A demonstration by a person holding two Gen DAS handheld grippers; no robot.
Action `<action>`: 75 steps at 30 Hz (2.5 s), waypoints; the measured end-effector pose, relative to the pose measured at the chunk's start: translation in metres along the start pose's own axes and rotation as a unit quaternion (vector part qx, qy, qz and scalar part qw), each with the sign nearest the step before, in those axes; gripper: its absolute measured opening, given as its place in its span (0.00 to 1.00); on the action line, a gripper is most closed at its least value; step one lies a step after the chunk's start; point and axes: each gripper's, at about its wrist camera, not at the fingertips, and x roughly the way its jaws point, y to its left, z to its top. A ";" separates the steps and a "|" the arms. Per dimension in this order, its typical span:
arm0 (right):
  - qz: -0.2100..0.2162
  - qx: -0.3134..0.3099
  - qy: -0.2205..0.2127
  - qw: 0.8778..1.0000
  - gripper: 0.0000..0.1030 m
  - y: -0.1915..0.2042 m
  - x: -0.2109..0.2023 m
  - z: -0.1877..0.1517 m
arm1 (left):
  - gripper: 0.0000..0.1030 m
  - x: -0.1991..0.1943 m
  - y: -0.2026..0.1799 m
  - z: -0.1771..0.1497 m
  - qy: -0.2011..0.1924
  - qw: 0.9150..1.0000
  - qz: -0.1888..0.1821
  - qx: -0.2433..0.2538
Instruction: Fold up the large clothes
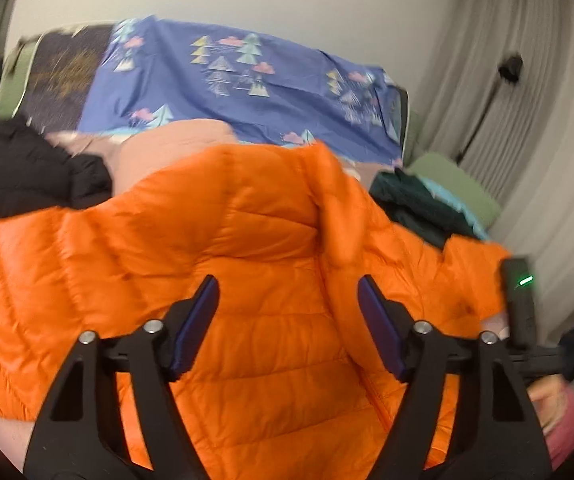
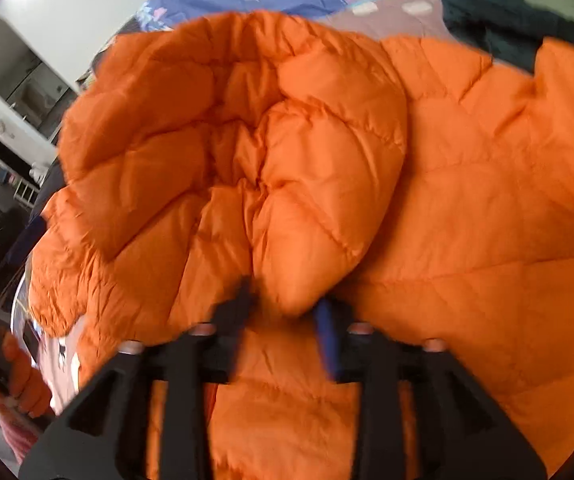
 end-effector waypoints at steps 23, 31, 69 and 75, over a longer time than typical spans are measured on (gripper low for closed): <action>-0.076 -0.118 -0.128 0.982 0.46 0.051 -0.034 0.027 | 0.72 -0.121 0.134 -0.080 0.002 0.961 0.259 -0.101; -0.119 -0.102 -0.013 0.988 0.58 0.062 0.086 0.045 | 0.85 -0.218 0.257 -0.137 -0.032 0.879 0.396 -0.262; -0.097 -0.130 -0.037 0.986 0.64 0.058 0.084 0.037 | 0.07 -0.182 0.010 0.074 -0.112 0.994 0.010 0.014; -0.053 -0.094 -0.045 0.993 0.64 0.024 0.033 0.042 | 0.07 -0.097 -0.063 0.080 -0.045 0.995 -0.053 0.066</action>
